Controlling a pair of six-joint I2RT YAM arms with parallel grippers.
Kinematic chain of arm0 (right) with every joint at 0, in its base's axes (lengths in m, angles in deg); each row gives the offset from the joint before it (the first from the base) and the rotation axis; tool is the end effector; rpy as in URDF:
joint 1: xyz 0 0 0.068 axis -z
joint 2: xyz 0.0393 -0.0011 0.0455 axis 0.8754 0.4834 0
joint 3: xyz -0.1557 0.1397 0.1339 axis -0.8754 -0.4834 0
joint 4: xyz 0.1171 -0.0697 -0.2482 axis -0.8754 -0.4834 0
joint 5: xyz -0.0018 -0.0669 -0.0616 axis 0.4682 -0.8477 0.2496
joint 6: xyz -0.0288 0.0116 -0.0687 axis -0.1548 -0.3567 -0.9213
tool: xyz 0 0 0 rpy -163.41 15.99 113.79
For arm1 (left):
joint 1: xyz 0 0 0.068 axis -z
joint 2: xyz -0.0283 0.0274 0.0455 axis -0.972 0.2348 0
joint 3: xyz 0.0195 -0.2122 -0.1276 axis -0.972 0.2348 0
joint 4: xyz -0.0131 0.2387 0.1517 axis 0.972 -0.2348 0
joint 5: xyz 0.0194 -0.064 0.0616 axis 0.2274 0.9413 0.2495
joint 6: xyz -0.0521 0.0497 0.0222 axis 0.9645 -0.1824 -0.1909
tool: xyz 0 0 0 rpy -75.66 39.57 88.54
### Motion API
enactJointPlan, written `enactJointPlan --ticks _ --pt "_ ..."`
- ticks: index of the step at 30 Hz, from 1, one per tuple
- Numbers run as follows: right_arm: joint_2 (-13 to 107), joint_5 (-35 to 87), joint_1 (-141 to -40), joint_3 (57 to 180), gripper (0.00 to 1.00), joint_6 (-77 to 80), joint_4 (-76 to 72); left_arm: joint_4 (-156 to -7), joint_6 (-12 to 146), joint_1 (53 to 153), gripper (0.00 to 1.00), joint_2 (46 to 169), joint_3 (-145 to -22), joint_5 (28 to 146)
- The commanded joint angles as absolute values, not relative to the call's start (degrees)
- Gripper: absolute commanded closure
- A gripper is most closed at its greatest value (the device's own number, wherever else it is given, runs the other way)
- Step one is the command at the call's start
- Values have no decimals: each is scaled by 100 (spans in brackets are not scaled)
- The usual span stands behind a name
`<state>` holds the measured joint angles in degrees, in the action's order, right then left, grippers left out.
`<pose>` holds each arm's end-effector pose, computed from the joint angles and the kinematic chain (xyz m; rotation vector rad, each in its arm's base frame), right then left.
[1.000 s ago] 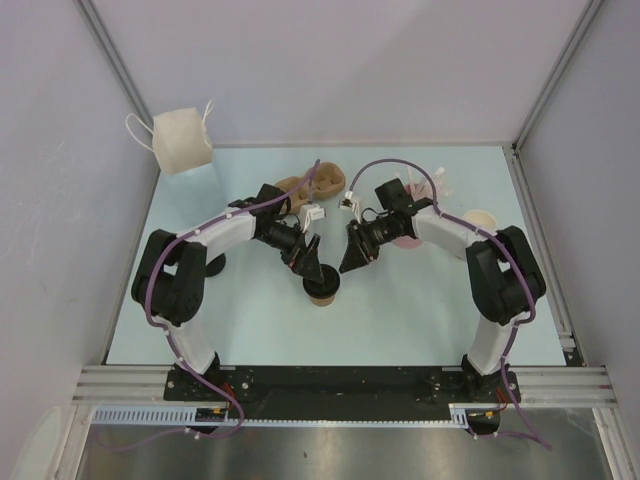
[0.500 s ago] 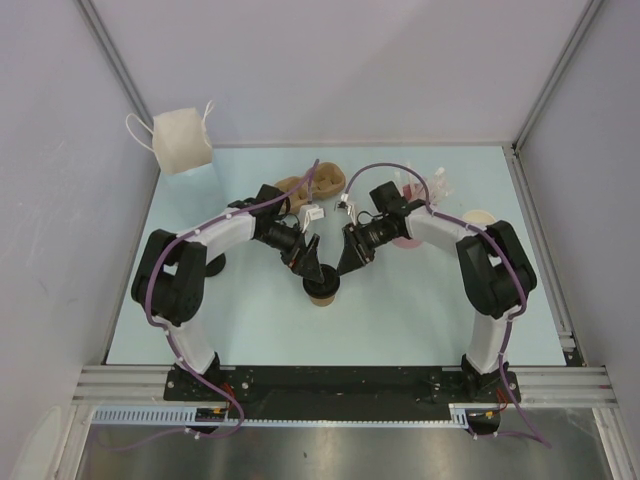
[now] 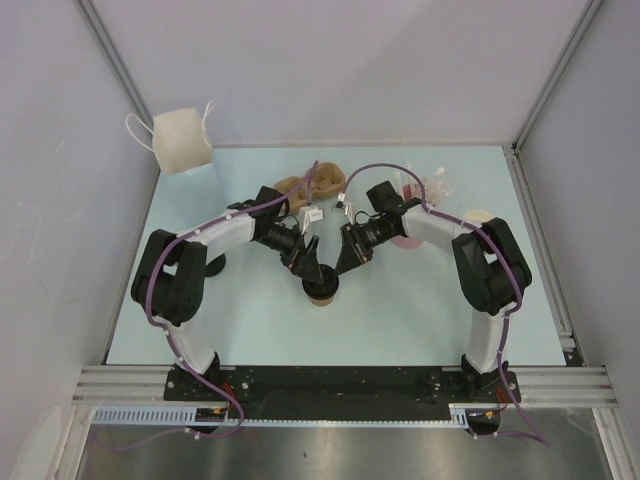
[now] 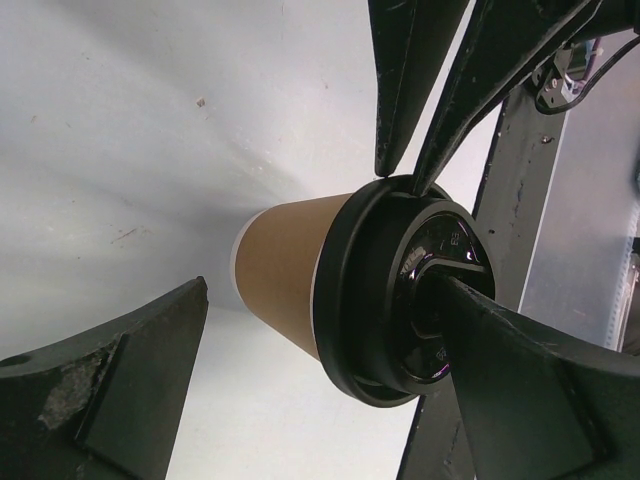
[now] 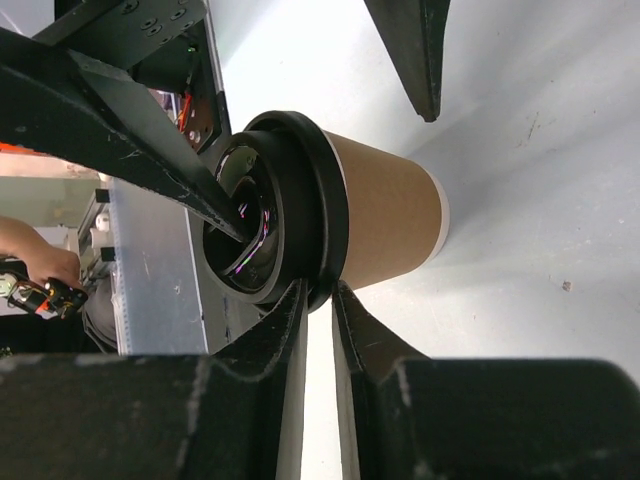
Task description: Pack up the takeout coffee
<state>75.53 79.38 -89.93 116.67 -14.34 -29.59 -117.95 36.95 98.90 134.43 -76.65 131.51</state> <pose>0.3216 0.2409 0.1348 -1.1239 2.2234 1.5426 0.3101 -0.1831 0.1276 1.0907 2.3344 -1.2918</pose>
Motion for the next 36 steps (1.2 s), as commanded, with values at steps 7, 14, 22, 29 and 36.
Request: enactJointPlan --ticks 7,14,22,29,36 --pt "7661 6346 -9176 11704 81 -1696 -3046 -11623 3032 9839 1 13725 -7231 11660" --pt "7098 6767 -8948 12055 69 -1651 -3133 -11509 3032 9831 1 13743 -7116 11616" --pt "6799 7330 -8939 12214 55 -1984 -3546 -11465 3093 9822 1 13663 -7090 11642" --pt "6975 7339 -9202 11890 50 -2293 -3793 -11403 3137 9769 1 13646 -7055 11686" --pt "6861 7137 -9449 11529 38 -2372 -3644 -11386 3137 9708 1 13620 -7029 11739"
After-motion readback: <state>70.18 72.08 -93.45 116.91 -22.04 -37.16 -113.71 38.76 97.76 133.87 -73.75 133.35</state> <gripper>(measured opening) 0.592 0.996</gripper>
